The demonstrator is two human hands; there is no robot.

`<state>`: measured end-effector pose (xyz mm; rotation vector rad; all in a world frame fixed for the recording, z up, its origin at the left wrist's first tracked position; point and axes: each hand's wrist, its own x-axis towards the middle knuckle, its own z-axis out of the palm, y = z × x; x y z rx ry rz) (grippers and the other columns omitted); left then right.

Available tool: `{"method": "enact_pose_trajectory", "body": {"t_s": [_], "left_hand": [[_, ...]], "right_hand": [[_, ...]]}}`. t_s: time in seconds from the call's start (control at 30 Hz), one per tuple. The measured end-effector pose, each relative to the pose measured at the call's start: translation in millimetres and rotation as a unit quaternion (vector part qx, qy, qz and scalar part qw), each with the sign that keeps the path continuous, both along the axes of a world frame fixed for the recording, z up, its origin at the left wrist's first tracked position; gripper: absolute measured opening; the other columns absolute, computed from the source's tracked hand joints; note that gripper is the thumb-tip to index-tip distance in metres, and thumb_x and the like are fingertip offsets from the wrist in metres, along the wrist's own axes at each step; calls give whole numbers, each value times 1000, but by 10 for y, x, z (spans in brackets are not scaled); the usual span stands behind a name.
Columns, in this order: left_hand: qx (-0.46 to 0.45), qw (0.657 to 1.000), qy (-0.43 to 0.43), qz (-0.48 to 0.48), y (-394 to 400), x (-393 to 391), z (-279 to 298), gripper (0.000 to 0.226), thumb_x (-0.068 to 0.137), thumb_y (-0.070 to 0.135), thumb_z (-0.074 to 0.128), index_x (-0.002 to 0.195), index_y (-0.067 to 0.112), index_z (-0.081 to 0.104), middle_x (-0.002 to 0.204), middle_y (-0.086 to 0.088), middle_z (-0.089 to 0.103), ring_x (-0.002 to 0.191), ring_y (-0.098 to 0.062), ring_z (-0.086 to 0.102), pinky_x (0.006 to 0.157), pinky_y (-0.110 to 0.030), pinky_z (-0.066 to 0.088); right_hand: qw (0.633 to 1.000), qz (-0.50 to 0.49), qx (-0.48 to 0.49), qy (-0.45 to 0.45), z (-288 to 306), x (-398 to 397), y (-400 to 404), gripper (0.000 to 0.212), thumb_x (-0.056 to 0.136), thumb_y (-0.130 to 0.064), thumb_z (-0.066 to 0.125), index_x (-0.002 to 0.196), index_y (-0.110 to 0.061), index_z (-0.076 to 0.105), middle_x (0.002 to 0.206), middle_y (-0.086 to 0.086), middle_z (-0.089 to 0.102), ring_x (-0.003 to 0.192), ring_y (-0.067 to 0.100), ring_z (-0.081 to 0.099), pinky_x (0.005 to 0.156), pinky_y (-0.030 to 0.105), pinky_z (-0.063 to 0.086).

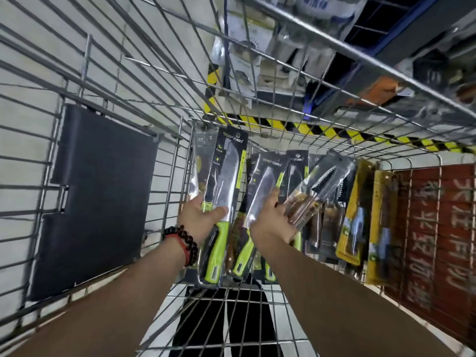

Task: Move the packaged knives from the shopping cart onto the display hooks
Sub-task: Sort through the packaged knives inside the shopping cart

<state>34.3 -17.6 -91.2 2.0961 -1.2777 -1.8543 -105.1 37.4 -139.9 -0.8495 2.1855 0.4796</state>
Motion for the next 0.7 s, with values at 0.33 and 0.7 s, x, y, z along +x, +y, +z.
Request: {"method": "enact_pose_trajectory", "body": {"t_s": [0.33, 0.7], "left_hand": [[49, 997, 0, 58, -28, 80, 1, 85, 87, 31, 69, 152, 18, 17, 158, -6, 24, 139, -27, 34, 109, -41, 32], [66, 997, 4, 48, 59, 32, 57, 87, 86, 32, 69, 152, 14, 15, 158, -9, 22, 140, -27, 31, 108, -38, 32]], "right_hand": [[989, -149, 12, 19, -102, 6, -88, 63, 84, -28, 64, 138, -14, 35, 147, 10, 34, 127, 28, 44, 101, 47, 33], [947, -315, -63, 14, -163, -253, 75, 65, 92, -44, 47, 142, -9, 23, 148, 17, 35, 132, 38, 39, 108, 54, 27]]}}
